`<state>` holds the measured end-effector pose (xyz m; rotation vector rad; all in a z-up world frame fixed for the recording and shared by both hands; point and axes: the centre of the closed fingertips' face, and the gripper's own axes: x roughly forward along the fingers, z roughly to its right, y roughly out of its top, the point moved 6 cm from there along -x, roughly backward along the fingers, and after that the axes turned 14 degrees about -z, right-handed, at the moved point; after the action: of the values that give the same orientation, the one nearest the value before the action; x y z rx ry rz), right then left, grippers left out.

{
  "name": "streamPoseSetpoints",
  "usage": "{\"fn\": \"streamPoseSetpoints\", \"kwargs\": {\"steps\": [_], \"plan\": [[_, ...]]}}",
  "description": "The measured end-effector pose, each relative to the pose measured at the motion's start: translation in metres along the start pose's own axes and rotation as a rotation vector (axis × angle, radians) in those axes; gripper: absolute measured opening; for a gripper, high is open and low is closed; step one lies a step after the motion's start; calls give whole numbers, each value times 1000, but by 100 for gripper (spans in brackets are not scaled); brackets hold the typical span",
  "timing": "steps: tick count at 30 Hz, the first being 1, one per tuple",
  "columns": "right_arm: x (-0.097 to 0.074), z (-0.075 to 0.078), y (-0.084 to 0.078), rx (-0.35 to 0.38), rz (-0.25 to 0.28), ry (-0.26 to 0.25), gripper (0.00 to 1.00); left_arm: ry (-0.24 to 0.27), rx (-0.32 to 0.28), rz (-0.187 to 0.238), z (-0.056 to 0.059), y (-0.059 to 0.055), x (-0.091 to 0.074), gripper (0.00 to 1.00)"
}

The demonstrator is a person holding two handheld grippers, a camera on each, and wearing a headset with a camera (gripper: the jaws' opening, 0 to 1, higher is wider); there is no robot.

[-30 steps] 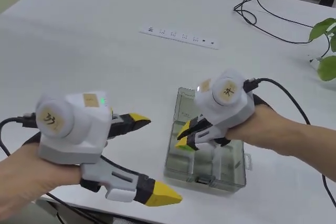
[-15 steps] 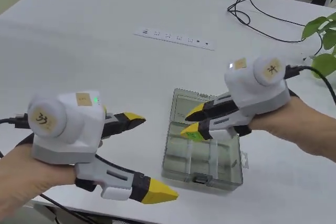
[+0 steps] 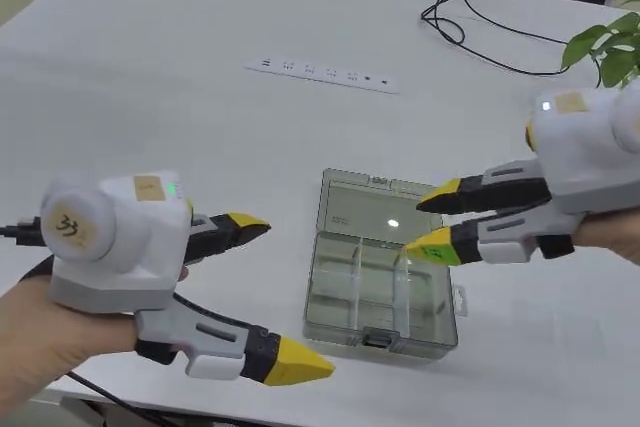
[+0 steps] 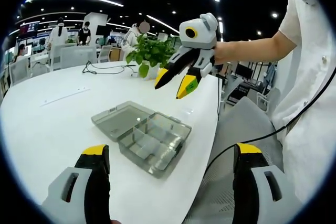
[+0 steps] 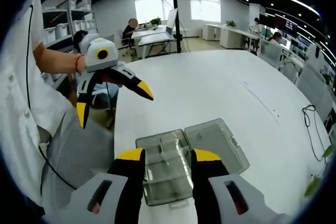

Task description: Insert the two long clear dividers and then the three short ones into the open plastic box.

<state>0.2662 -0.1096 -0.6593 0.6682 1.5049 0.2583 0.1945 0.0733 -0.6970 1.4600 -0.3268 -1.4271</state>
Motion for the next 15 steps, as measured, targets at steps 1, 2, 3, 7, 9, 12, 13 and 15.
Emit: {"fn": "streamPoseSetpoints", "kwargs": {"steps": [1,2,3,7,9,12,13,15], "plan": [[-3,1,-4,3,-4,-5,37,-1,0,0,0,0,0,100],[-7,5,-12,9,-10,-9,38,-1,-1,0,0,0,0,100],[-9,6,-17,14,-16,-13,38,-1,-1,-1,0,0,0,100],[-19,11,-39,34,-45,-30,41,-3,-1,-4,1,0,-1,100],[-23,13,-52,46,-64,-39,42,-2,0,-6,1,-1,-1,100],[-24,20,-71,59,-90,-45,45,-2,0,-10,1,-2,-1,100],[-25,21,-78,66,-102,-47,46,-3,0,-12,1,-3,-1,100],[-26,22,-88,69,-126,-51,49,-3,-1,-15,1,-3,-2,100]]}}
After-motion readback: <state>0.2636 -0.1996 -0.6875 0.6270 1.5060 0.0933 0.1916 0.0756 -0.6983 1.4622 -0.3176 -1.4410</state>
